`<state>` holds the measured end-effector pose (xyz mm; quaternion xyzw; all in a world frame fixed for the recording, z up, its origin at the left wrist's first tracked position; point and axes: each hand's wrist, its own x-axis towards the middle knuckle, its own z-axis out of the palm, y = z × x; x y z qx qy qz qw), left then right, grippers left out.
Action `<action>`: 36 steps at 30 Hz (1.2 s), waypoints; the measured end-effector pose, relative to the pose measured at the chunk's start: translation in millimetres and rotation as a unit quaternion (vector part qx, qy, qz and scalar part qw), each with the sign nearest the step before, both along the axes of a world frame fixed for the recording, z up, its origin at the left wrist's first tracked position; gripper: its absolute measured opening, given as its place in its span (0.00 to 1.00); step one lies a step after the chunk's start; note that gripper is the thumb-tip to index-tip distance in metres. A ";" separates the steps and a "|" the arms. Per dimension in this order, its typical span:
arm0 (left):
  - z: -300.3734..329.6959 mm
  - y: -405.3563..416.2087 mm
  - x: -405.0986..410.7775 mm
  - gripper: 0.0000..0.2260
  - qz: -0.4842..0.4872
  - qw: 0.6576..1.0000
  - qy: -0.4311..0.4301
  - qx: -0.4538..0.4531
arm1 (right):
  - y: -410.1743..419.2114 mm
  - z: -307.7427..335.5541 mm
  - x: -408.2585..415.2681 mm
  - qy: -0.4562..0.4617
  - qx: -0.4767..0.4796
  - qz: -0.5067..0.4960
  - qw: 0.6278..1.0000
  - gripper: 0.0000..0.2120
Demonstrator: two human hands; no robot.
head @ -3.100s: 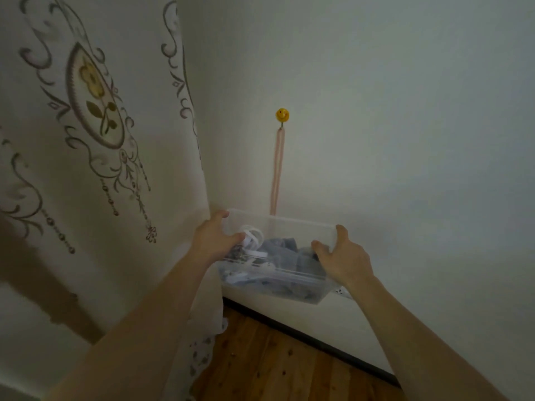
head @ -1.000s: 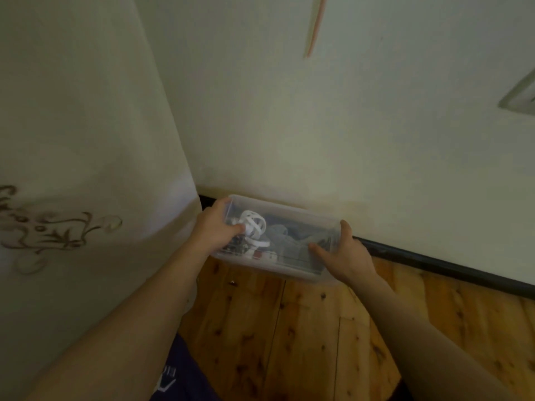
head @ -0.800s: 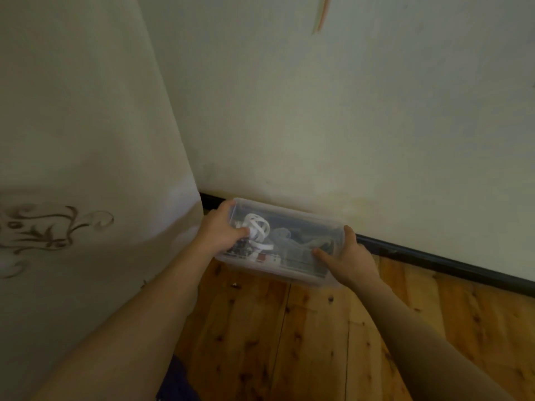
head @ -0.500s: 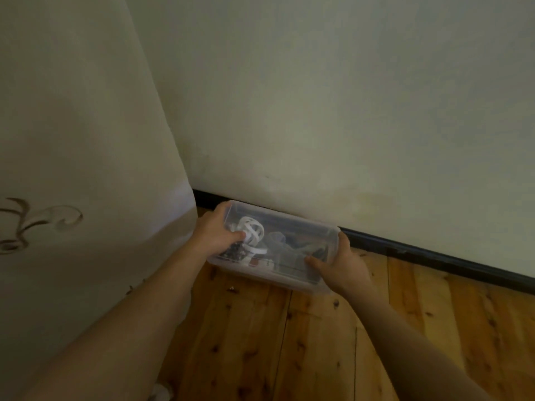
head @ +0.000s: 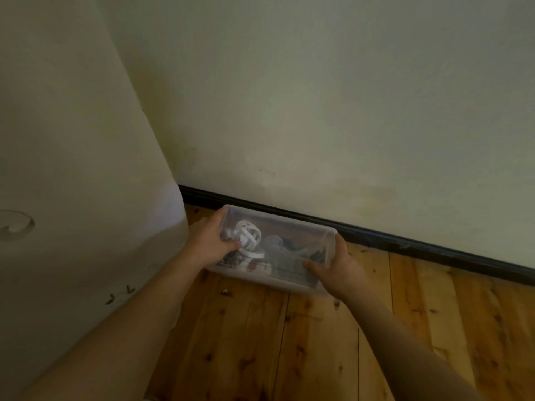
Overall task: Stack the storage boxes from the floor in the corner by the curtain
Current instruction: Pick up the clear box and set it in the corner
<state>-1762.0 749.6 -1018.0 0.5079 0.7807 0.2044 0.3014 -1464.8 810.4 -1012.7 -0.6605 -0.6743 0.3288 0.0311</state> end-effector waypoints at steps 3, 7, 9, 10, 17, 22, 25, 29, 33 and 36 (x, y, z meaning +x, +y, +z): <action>-1.8 3.6 -1.5 0.42 -0.001 1.000 0.007 0.005 | 3.0 -2.0 -1.7 0.006 0.004 -0.002 1.000 0.46; -5.9 2.0 -2.5 0.42 -0.006 1.000 0.002 0.015 | 0.2 -3.9 -3.3 0.010 0.009 -0.008 1.000 0.45; -7.2 2.5 -3.6 0.42 -0.005 1.000 -0.006 0.015 | 0.3 -3.2 -4.4 0.005 0.002 -0.006 1.000 0.45; -7.6 3.6 -4.5 0.42 -0.004 1.000 -0.007 0.014 | 0.4 -2.8 -4.8 0.001 -0.001 -0.006 1.000 0.46; -10.3 9.2 -8.8 0.42 -0.005 1.000 -0.004 0.002 | -0.7 0.3 -6.8 0.004 0.002 -0.008 1.000 0.45; -11.9 9.2 -9.1 0.43 -0.004 1.000 0.000 -0.007 | -1.1 1.7 -6.6 0.014 -0.005 -0.003 1.000 0.45; -10.8 10.3 -9.6 0.43 -0.006 1.000 0.006 -0.014 | -1.1 2.7 -7.5 0.010 0.000 -0.003 1.000 0.45; -8.6 9.3 -8.7 0.42 -0.010 1.000 0.020 -0.017 | -3.0 3.2 -8.1 0.004 -0.006 -0.007 1.000 0.46; 0.1 12.4 -8.0 0.46 0.036 0.999 0.031 -0.019 | -2.8 6.2 -6.5 -0.022 0.014 0.008 1.000 0.42; 13.6 8.9 -8.4 0.46 0.067 0.996 0.043 -0.025 | -4.7 16.9 -4.1 -0.062 0.009 0.010 0.998 0.40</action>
